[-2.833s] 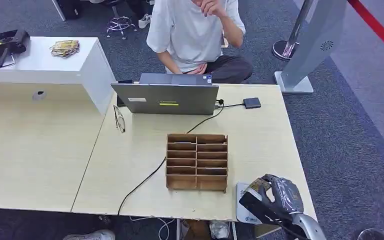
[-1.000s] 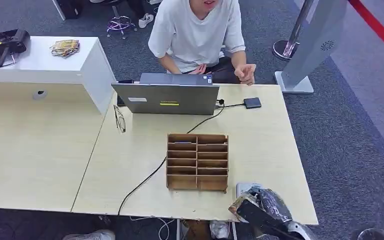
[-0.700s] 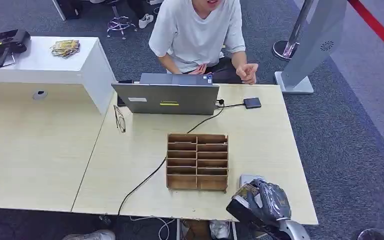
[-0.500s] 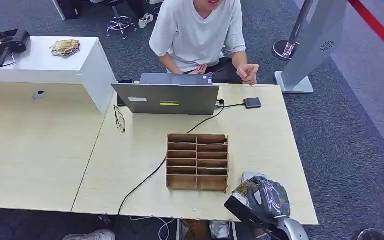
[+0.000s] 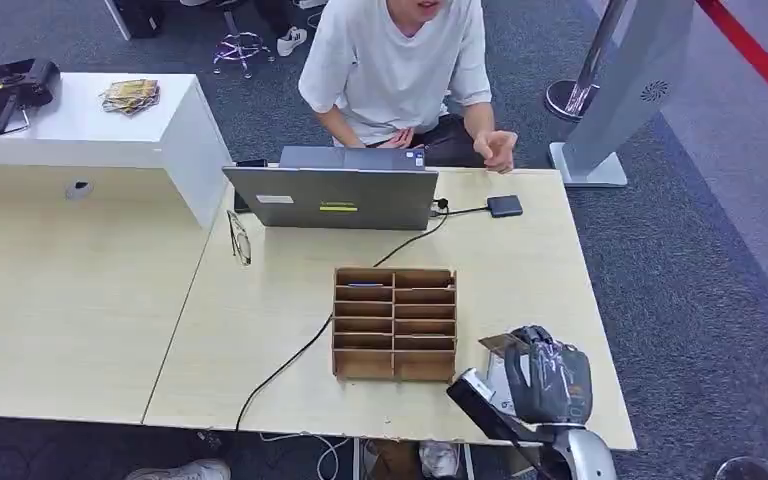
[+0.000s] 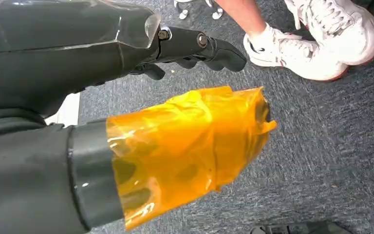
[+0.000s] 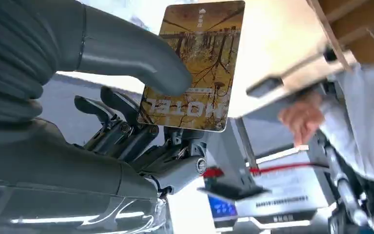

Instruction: Pass the card to the sensor for recognition and then transmit it.

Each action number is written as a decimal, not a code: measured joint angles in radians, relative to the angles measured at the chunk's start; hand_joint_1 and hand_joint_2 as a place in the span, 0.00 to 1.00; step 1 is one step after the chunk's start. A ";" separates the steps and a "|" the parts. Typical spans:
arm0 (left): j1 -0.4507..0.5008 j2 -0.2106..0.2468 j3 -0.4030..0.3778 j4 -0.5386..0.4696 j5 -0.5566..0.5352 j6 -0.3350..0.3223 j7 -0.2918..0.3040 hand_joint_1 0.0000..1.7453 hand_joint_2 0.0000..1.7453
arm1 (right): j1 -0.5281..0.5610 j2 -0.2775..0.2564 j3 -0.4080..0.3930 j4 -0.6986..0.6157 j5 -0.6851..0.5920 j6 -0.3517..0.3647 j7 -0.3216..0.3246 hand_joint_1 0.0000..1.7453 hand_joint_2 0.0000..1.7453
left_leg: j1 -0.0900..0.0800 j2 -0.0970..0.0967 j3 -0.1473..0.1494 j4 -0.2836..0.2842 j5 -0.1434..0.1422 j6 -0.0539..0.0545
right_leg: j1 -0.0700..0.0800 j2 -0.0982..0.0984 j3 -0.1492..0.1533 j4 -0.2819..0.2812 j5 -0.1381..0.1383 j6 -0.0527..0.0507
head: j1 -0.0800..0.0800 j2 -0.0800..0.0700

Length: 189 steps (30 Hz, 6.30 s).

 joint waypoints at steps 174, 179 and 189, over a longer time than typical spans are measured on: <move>-0.004 0.002 0.071 0.000 -0.052 0.012 -0.003 0.00 0.00 | 0.150 -0.008 0.271 -0.289 -0.575 -0.109 -0.449 0.00 0.00 | 0.000 0.000 0.000 0.000 -0.001 -0.001 | 0.000 0.000 0.000 0.000 -0.001 0.000 | 0.000 0.000; -0.004 0.002 0.071 0.000 -0.054 0.011 -0.002 0.00 0.00 | 0.157 -0.024 0.294 -0.292 -0.523 -0.155 -0.412 0.00 0.00 | 0.000 0.000 0.000 0.000 -0.001 -0.001 | 0.000 0.000 0.000 0.000 -0.001 0.000 | 0.000 0.000; -0.004 0.001 0.071 0.000 -0.055 0.009 -0.002 0.00 0.00 | 0.160 -0.046 0.312 -0.301 -0.453 -0.205 -0.357 0.00 0.00 | 0.000 0.001 0.000 0.000 -0.001 -0.001 | 0.000 0.000 0.000 0.000 -0.001 0.000 | 0.000 0.000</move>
